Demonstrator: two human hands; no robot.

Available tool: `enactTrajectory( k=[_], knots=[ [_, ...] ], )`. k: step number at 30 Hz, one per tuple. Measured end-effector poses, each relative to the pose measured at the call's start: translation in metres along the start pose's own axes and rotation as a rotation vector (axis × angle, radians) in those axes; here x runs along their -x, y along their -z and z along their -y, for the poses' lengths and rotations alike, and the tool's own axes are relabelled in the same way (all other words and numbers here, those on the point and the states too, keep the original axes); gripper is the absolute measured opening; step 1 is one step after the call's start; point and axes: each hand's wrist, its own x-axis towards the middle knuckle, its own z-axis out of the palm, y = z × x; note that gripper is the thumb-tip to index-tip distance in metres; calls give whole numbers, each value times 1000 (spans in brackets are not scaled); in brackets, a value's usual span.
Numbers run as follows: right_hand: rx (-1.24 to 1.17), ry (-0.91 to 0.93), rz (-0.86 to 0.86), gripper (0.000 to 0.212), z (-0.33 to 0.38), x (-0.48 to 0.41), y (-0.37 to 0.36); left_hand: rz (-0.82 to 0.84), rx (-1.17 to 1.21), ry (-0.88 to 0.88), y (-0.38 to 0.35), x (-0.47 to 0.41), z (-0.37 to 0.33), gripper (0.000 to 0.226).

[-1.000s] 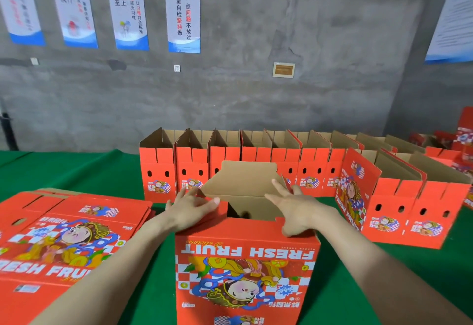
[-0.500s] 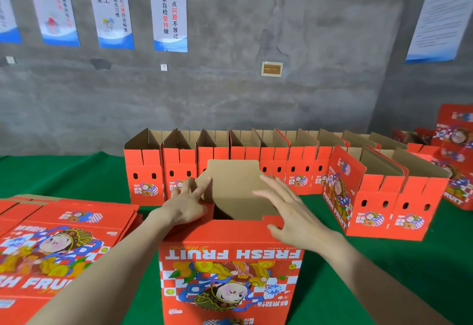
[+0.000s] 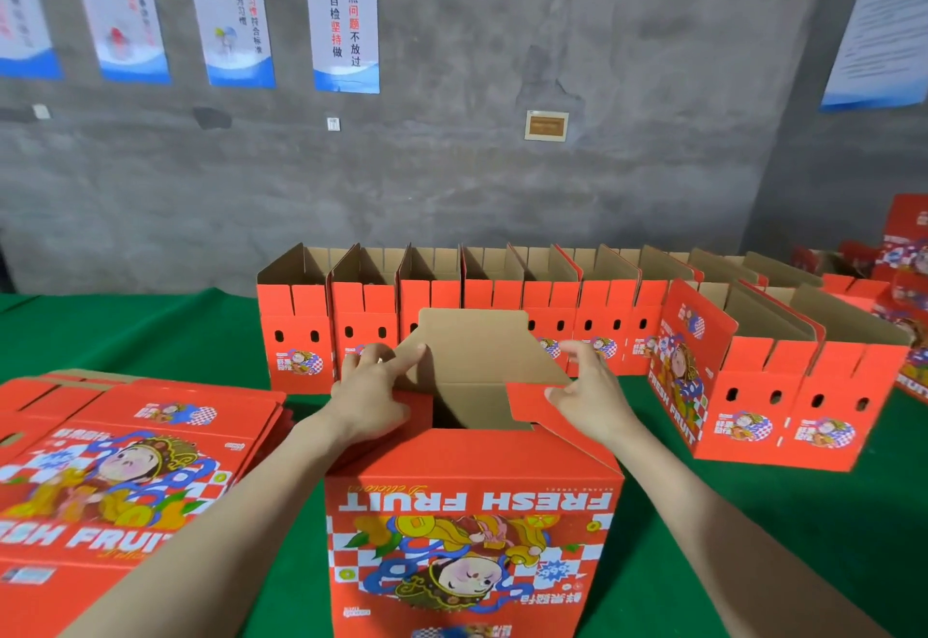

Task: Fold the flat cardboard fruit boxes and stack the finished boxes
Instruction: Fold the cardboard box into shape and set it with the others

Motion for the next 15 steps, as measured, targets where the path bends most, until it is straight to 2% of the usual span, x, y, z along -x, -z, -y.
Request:
enactTrajectory(
  k=[3, 6, 11, 15],
  knots=[
    [-38, -32, 149, 84, 1, -4, -1, -117, 174, -108, 3, 5, 7, 50],
    [-79, -22, 262, 90, 2, -8, 1, -182, 195, -82, 4, 6, 9, 30],
    [-15, -15, 355, 81, 2, -11, 8, -220, 161, -54, 4, 4, 5, 16],
    [-50, -6, 364, 60, 2, -6, 6, -223, 213, 13, 6, 6, 5, 28]
  ],
)
